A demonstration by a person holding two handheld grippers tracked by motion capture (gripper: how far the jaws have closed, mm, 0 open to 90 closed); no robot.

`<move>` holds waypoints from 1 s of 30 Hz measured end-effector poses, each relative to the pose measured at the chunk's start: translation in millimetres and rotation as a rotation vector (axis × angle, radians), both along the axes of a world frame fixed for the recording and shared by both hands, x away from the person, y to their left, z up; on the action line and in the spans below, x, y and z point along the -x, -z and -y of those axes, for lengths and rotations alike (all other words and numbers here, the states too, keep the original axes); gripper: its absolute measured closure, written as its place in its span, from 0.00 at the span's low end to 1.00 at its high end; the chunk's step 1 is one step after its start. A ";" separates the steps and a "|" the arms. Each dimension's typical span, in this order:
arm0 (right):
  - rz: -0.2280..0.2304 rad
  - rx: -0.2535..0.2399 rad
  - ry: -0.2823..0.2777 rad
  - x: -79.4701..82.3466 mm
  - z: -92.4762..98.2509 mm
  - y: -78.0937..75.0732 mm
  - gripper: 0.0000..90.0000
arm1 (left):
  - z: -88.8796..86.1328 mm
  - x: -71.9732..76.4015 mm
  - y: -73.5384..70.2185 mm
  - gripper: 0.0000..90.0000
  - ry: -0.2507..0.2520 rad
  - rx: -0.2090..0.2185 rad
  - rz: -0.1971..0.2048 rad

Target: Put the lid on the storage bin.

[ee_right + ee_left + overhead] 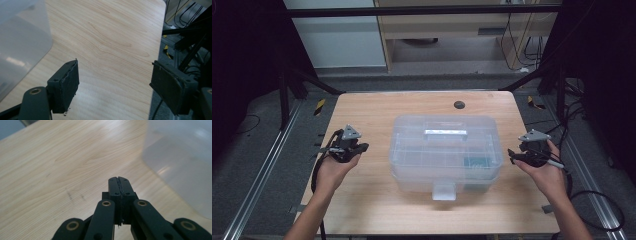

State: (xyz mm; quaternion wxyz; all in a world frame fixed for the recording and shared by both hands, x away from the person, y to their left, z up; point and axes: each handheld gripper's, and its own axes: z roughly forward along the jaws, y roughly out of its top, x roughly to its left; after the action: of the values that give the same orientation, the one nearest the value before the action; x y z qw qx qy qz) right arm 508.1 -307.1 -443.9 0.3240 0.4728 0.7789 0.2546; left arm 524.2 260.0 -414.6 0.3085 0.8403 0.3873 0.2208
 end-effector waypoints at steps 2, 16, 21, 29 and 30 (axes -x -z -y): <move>0.001 -0.025 0.011 -7.7 0.2 8.1 0.24 | -4.3 -8.2 12.1 1.00 -0.028 -0.004 -0.006; -0.017 -0.127 0.091 -30.0 7.3 40.8 0.22 | -18.3 -30.3 60.7 0.95 -0.133 0.079 -0.045; -0.016 -0.135 0.092 -34.4 7.0 45.1 0.21 | -18.1 -33.2 64.5 0.92 -0.141 0.074 -0.040; -0.026 -0.181 0.112 -46.0 4.8 49.6 0.19 | -13.5 -40.0 72.7 0.52 -0.185 0.045 -0.003; -0.030 -0.188 0.117 -47.7 4.5 50.6 0.18 | -13.1 -40.9 73.7 0.46 -0.187 0.040 -0.005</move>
State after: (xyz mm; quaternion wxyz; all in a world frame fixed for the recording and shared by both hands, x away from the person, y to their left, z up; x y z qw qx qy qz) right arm 555.8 -311.6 -494.5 0.2806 0.5496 0.7274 0.3002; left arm 565.1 273.1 -488.2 0.3023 0.7946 0.4693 0.2388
